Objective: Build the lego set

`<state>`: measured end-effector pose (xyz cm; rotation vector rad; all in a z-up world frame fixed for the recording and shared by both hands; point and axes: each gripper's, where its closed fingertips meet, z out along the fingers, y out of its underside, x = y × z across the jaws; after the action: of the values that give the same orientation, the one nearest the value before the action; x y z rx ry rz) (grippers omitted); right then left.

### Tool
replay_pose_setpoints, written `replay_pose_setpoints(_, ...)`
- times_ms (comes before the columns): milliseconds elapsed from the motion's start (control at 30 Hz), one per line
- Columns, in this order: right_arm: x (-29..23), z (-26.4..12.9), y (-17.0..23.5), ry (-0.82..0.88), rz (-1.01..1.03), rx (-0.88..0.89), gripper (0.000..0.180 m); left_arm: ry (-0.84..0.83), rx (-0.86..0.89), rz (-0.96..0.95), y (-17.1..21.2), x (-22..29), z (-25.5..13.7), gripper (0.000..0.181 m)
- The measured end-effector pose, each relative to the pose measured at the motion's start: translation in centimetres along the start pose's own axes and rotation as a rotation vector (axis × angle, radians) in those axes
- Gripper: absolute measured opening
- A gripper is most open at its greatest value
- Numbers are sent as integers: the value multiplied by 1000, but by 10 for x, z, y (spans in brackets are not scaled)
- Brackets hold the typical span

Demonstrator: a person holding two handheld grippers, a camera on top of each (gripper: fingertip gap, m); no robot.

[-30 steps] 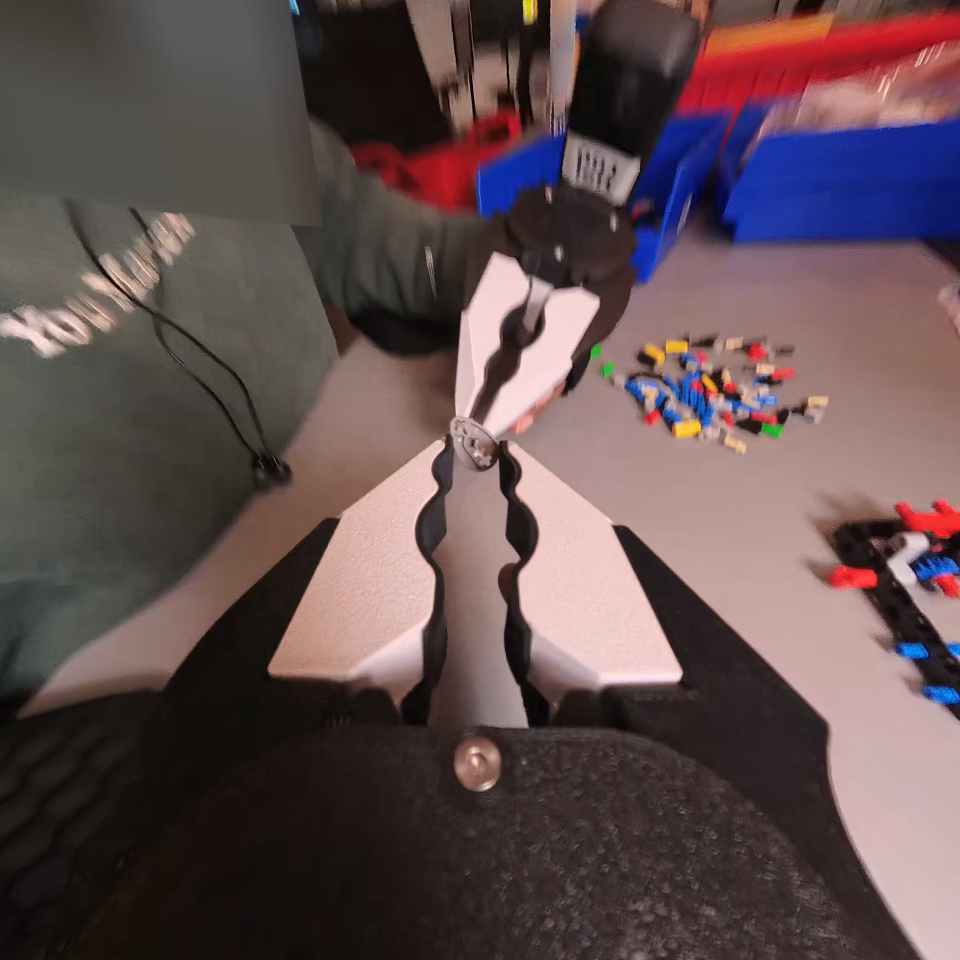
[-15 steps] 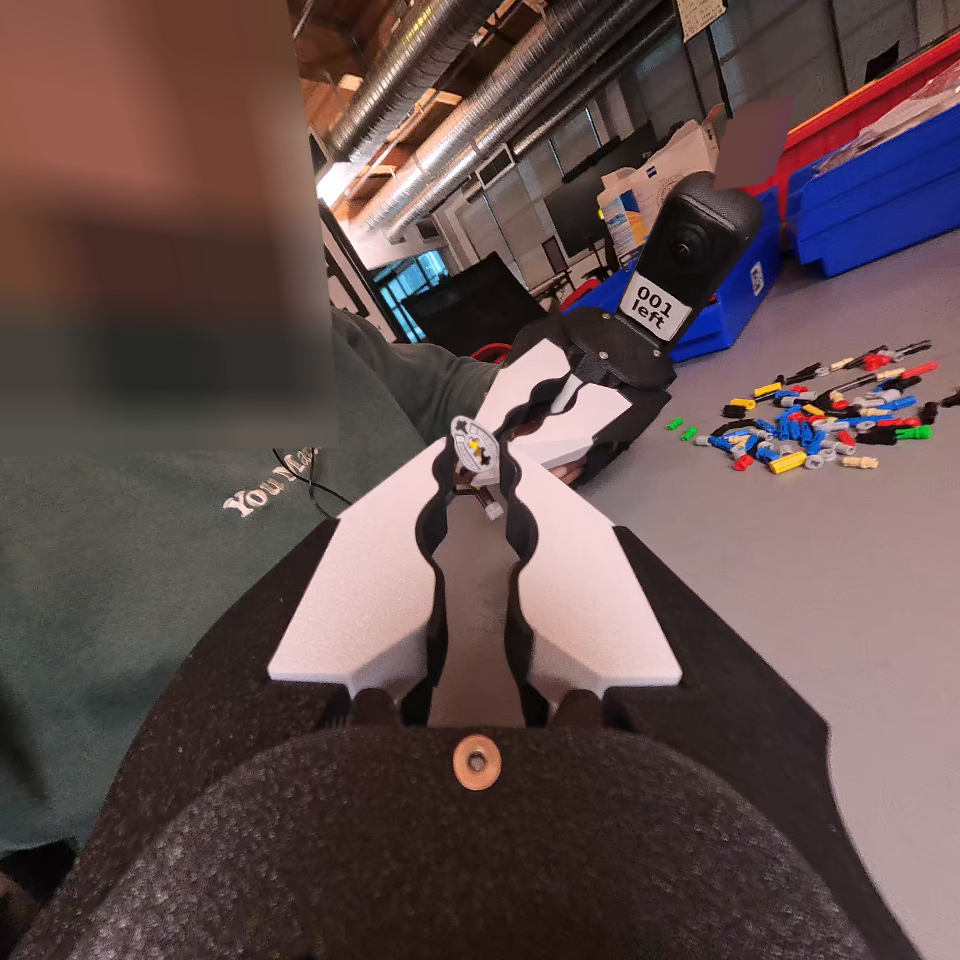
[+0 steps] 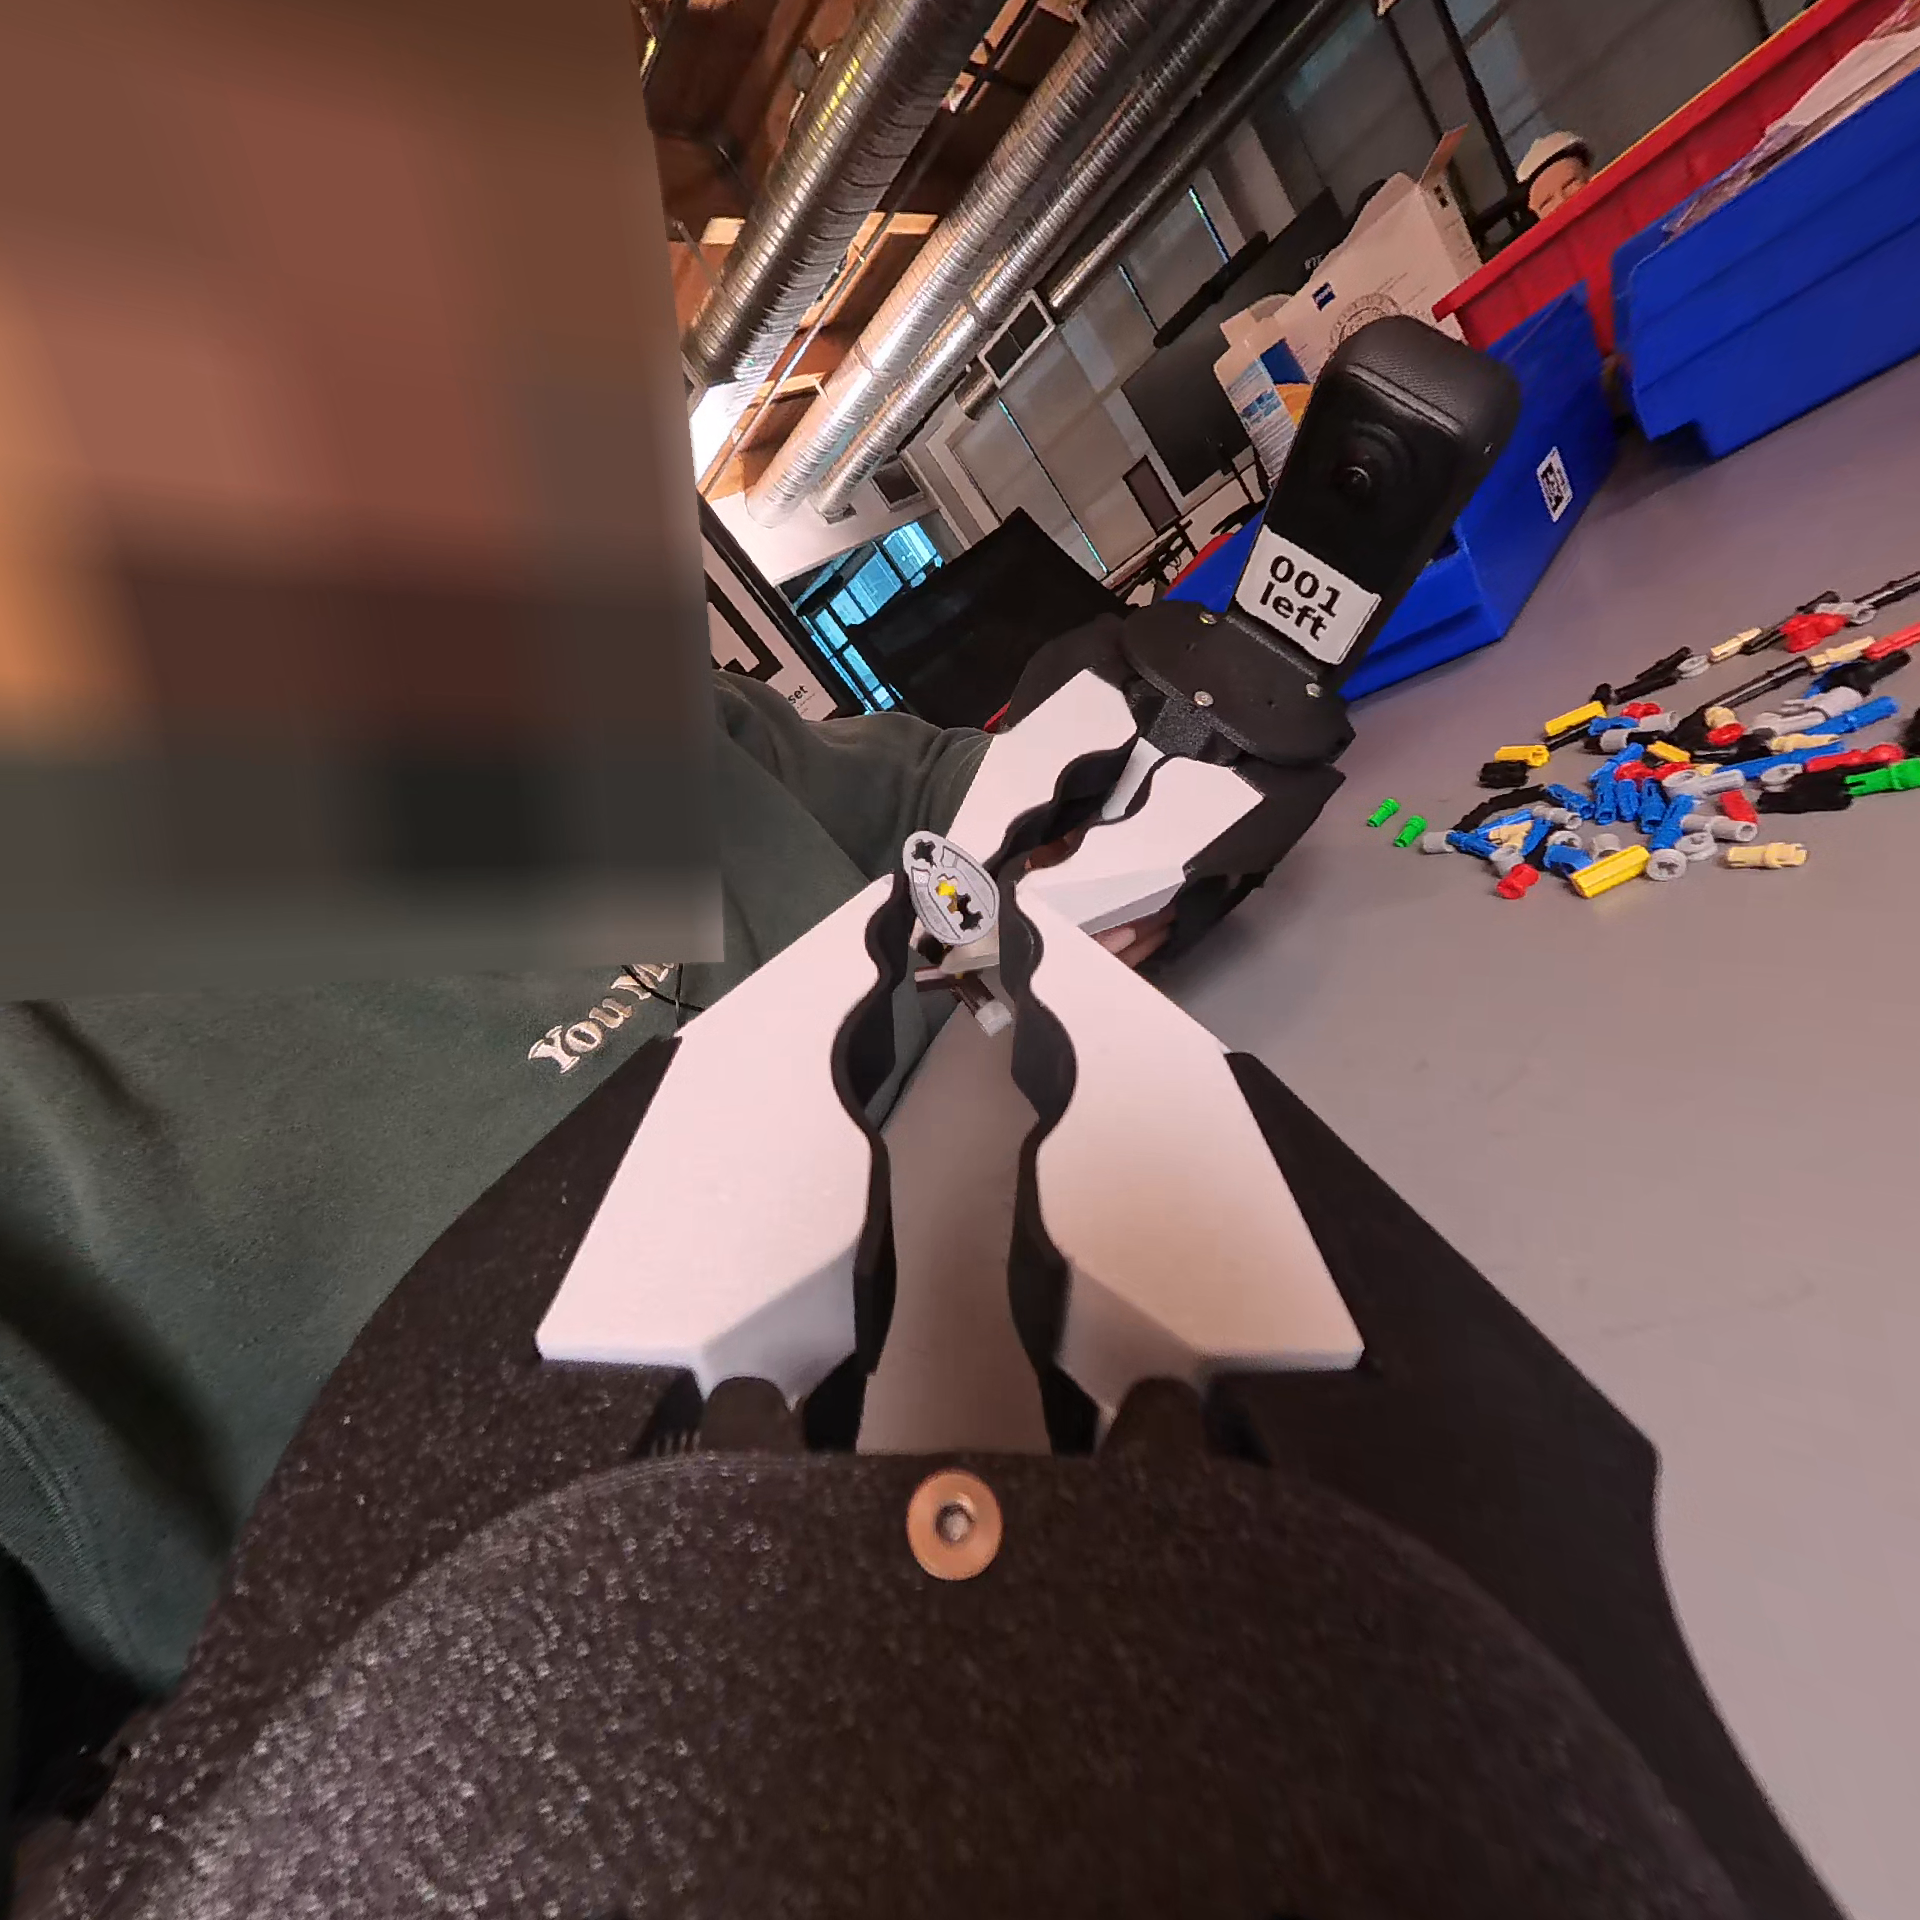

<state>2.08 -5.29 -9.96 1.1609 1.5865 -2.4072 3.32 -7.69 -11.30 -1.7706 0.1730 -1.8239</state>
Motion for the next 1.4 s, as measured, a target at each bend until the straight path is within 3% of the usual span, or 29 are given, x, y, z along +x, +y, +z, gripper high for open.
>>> replay_pose_setpoints(633,0,0,15,36,-65,-137,15,-19,-73,-36,12,-6,3,2)
replay_pose_setpoints(1400,25,-5,40,215,-58,-331,15,-422,-226,263,26,-46,-5,2)
